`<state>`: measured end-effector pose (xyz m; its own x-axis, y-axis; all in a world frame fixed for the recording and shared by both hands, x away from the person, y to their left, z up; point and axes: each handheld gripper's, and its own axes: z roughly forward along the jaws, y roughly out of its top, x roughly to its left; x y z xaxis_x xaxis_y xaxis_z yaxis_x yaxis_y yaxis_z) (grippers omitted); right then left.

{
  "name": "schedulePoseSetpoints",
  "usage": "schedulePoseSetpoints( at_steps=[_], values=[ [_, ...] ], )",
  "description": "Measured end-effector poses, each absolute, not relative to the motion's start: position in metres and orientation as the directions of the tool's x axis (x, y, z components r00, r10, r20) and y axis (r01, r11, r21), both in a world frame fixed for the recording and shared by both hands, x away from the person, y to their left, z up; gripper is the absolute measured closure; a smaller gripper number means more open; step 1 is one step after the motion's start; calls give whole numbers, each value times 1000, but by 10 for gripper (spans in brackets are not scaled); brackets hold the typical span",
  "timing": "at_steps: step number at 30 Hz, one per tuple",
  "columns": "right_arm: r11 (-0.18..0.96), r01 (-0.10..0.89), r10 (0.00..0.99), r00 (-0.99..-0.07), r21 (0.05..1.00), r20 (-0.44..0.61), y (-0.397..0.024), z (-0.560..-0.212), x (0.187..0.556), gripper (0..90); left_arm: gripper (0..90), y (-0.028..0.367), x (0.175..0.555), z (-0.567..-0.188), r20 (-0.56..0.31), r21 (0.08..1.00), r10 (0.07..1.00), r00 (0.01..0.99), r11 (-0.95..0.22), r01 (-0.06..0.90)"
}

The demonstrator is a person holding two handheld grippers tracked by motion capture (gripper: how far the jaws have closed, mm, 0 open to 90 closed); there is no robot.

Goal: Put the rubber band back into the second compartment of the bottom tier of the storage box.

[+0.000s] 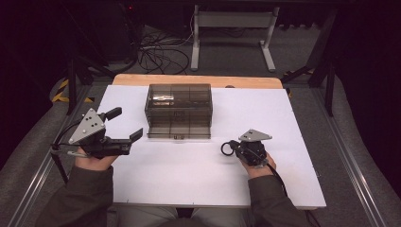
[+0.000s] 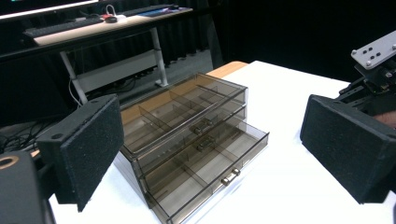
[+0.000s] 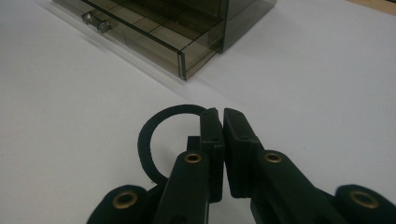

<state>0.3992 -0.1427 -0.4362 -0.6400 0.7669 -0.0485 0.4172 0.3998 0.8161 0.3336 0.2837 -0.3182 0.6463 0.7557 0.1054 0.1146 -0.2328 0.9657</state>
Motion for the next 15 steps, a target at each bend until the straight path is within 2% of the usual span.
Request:
schedulePoseSetpoints(
  at_steps=[15],
  values=[
    [394,388,749,-661,833,-47,-128,-434,403,873,71,281,335,-323,108,963,755,647,-241,120]
  ],
)
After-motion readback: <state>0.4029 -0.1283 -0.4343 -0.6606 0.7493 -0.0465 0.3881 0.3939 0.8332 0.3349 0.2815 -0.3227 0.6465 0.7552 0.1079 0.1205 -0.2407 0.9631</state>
